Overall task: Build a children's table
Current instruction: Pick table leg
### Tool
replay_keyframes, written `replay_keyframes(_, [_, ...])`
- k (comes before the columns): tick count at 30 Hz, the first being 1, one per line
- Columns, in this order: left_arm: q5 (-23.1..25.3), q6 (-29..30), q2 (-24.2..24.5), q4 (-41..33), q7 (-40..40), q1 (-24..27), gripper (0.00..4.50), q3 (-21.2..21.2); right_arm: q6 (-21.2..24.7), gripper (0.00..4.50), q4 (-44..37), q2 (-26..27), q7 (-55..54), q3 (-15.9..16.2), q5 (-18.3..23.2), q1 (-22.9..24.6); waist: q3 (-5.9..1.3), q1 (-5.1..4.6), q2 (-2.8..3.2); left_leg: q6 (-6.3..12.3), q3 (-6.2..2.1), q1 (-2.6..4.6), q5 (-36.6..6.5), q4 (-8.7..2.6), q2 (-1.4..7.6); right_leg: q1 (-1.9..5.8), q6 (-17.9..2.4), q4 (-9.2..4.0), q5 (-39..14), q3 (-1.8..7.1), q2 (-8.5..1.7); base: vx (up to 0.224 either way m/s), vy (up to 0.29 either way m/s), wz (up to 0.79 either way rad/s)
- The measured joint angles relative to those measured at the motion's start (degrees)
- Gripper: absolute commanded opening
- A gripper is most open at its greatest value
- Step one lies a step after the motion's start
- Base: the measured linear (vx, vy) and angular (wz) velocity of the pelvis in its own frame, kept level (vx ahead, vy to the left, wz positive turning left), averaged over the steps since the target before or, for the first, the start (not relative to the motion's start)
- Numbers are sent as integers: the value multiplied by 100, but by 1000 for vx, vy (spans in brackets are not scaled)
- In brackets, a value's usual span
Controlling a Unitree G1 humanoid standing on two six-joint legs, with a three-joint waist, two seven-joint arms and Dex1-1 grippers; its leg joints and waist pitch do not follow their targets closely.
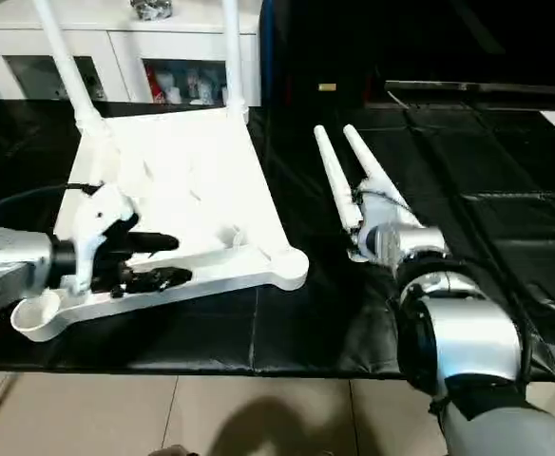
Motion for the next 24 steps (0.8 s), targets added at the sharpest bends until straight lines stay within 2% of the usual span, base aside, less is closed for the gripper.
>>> replay_keyframes(3, [-66,89,56,-164,27,110,328,65,95,368,-4,-1,94,60,-75,-6,7,0,-22,0,-1,1,0,0,0,2,0,1,0,0,0,0,0,0])
replay_keyframes(9, [-145,237,115,-315,113,230,328,123,393,368,-11,-29,228,149,-188,-49,-4,6,-111,0,-3,3,0,0,0,5,6,0,-3,-1,0,0,0,0])
replay_keyframes(10, [-163,248,114,-332,134,230,328,133,401,352,-10,-29,230,154,-192,-49,-3,5,-119,0,-3,2,0,2,-1,6,6,0,-3,2,0,0,0,0])
replay_keyframes(17, [-170,264,74,-354,229,226,328,137,406,294,-10,-29,232,150,-191,-49,-1,0,-151,-1,-3,3,0,-1,0,5,5,0,-3,2,0,0,0,0])
replay_keyframes(24, [-208,265,59,-331,231,199,328,109,468,283,-10,-39,211,21,-157,-57,-2,0,-161,-1,-2,2,0,-1,-1,4,6,0,-3,3,0,0,0,0])
